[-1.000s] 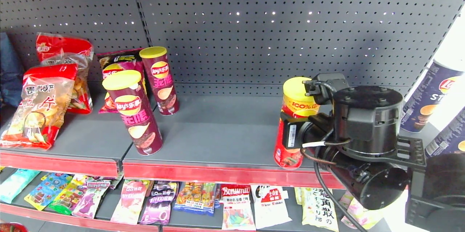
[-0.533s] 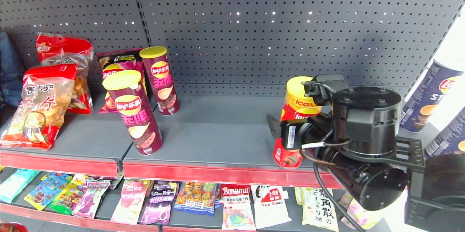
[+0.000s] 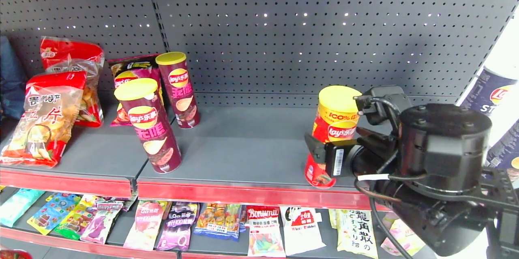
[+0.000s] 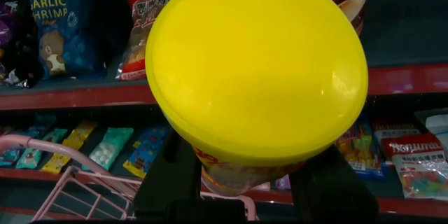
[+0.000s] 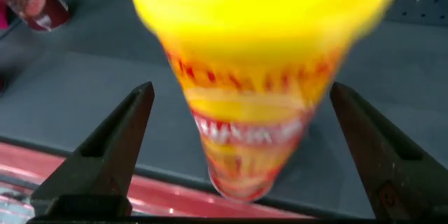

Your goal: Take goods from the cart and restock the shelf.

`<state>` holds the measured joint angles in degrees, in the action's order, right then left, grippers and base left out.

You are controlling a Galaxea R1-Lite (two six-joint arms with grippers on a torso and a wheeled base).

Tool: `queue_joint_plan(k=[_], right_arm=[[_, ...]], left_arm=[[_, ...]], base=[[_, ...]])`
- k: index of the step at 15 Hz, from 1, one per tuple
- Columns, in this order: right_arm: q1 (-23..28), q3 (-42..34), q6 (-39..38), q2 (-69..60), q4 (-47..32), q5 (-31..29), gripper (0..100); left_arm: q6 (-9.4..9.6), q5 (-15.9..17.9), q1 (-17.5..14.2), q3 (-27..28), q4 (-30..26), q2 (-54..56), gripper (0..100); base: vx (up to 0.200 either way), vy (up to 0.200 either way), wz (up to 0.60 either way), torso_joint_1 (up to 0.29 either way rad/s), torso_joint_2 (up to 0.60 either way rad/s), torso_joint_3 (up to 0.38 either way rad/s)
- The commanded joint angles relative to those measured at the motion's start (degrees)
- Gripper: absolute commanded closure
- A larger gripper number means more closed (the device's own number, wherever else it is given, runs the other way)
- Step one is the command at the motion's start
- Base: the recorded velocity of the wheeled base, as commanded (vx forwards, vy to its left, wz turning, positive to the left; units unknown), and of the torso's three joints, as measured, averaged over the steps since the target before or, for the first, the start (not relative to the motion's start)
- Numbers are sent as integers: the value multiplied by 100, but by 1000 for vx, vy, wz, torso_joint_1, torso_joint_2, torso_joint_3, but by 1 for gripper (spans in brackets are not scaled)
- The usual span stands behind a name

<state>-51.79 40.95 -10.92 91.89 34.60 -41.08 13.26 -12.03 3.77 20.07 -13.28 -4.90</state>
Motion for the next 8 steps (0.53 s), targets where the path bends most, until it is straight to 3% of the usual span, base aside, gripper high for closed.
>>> queue_joint_plan(k=[1,8], right_arm=[[-95,-439,2,-427,3,13,0],[-569,-1361,38,-1297,3,74,0]], left_arm=[[1,-1,1,-20,0,-11,100],[18,-10,1,-47,0,-11,100]], base=[[0,0,0,0,0,0],[0,0,0,0,0,0]])
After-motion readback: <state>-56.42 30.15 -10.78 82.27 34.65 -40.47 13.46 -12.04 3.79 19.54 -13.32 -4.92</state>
